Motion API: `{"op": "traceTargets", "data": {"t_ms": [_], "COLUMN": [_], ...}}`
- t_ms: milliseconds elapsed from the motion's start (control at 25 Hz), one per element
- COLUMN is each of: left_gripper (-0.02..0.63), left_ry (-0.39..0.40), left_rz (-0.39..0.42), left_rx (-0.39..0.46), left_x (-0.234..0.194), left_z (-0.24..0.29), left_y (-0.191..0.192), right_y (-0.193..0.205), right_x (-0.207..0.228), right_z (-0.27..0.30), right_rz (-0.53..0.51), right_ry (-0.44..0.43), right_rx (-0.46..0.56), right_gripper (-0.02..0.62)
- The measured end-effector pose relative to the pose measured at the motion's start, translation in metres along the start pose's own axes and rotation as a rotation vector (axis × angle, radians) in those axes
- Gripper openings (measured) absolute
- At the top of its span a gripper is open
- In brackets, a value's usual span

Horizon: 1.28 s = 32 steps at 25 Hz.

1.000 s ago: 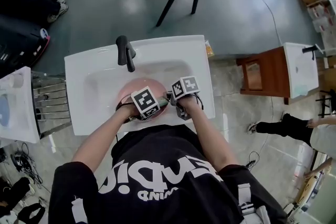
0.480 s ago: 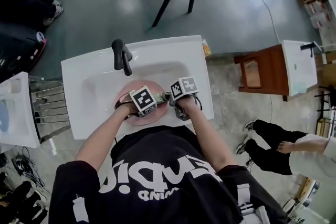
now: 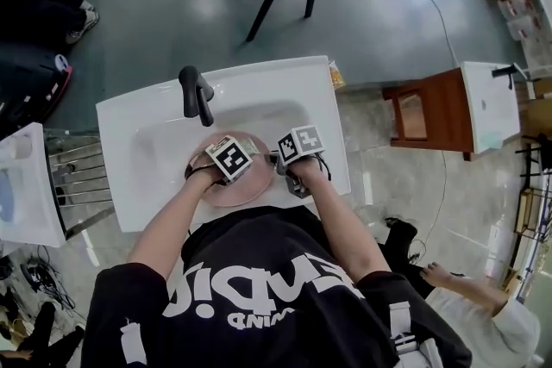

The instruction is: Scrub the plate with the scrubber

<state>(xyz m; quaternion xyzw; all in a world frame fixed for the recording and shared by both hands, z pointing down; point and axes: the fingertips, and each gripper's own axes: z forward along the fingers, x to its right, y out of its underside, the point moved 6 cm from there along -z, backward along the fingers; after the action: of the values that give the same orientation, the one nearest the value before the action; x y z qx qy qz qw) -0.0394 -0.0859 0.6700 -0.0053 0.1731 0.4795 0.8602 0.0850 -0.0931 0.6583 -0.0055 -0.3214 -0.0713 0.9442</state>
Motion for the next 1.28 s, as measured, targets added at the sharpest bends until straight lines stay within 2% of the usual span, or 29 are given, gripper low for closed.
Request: {"op": "traceTargets", "data": {"t_ms": [160,240,480,680,840,1040,1280], "left_gripper": [0.089,0.089,0.089,0.089,0.091,0.090,0.091], "left_ry": [-0.064,-0.072,0.015,0.127,0.197,0.279,0.375], "left_rz": [0.055,0.064,0.020,0.041,0.024,-0.025,-0.029], "left_rx": [-0.131,-0.195,-0.283,-0.366,-0.359,-0.305,-0.233], "left_x": [-0.014,-0.018,-0.013,0.009,0.020,0.030,0.048], "left_z": [0.001,-0.002,-0.011,-0.031,-0.041,-0.054,-0.070], "left_y": [0.014,0.025,0.041,0.053,0.060,0.064,0.057], "right_y": [0.000,0.001,0.005,0.008,0.010,0.011,0.011], "right_x": [0.000,-0.002,-0.008,-0.013,-0.016,-0.018,-0.017], "right_z": [0.001,0.001,0.005,0.007,0.009,0.010,0.010], "right_rz": [-0.008,-0.009,-0.042,-0.088,-0.123,-0.144,-0.148], "right_ry": [-0.001,-0.011,-0.026,-0.010,0.001,0.011,0.023], "right_rx": [0.001,0.000,-0.029,-0.058,-0.083,-0.095,-0.079], "right_gripper": [0.072,0.075,0.080,0.072,0.067,0.063,0.061]}}
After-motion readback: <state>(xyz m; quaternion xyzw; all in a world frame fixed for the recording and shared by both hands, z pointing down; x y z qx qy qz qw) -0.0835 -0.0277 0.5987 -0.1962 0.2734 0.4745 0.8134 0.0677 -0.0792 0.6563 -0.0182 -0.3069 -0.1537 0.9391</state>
